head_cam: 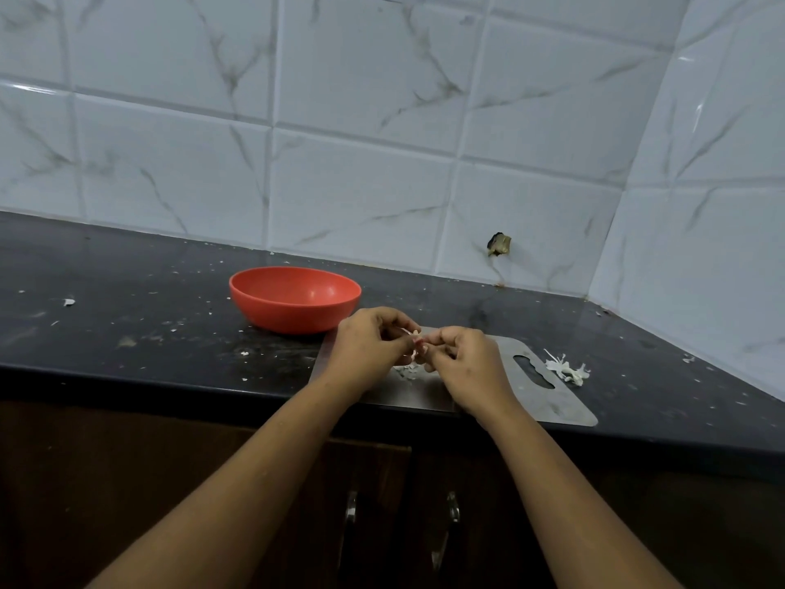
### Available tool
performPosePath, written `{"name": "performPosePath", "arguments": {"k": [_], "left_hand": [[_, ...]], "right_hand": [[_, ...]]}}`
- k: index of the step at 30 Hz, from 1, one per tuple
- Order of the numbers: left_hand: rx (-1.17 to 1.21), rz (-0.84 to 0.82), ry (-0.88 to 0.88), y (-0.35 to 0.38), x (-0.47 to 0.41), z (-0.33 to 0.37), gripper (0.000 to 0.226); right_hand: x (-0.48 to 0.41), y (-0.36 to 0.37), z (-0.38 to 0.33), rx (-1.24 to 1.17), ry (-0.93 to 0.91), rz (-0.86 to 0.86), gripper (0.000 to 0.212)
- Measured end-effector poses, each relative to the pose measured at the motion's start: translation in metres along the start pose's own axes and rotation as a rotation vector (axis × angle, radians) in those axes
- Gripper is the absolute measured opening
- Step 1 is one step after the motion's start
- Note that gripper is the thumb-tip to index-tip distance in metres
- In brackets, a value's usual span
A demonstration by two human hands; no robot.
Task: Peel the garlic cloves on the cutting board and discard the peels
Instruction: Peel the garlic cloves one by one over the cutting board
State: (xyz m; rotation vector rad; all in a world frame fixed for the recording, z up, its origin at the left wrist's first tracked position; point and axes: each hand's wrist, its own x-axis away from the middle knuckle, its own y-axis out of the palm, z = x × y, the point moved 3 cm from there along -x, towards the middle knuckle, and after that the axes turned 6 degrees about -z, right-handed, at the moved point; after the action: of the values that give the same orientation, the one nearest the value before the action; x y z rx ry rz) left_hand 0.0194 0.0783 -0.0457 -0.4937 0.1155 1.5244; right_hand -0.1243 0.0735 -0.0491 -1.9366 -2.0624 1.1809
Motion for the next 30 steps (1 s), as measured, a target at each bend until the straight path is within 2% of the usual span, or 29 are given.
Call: {"name": "performPosePath", "arguments": {"k": [5, 14, 21, 27, 30], "left_hand": [[-0.062, 0.015, 0.028, -0.0006, -0.0001, 0.0009, 0.012], [-0.029, 0.015, 0.023, 0.0003, 0.0004, 0.0007, 0.013], [0.009, 0.007, 0.031, 0.0011, -0.0014, -0.0016, 0.014], [0.051, 0.001, 0.029, -0.0006, -0.0013, -0.0017, 0.021], [0.08, -0.014, 0.02, -0.0001, -0.0025, -0.0029, 0.017]], "right_hand": [[-0.0007, 0.0032, -0.0014, 0.099, -0.019, -0.024, 0.016], [0.0006, 0.0069, -0.0036, 0.198, -0.032, -0.066, 0.024], [0.0001, 0.0083, -0.0029, 0.186, -0.026, -0.063, 0.025], [0.0017, 0.009, -0.0072, 0.104, -0.055, -0.131, 0.019], [0.0026, 0.0084, -0.0098, 0.119, -0.078, -0.133, 0.017]]}}
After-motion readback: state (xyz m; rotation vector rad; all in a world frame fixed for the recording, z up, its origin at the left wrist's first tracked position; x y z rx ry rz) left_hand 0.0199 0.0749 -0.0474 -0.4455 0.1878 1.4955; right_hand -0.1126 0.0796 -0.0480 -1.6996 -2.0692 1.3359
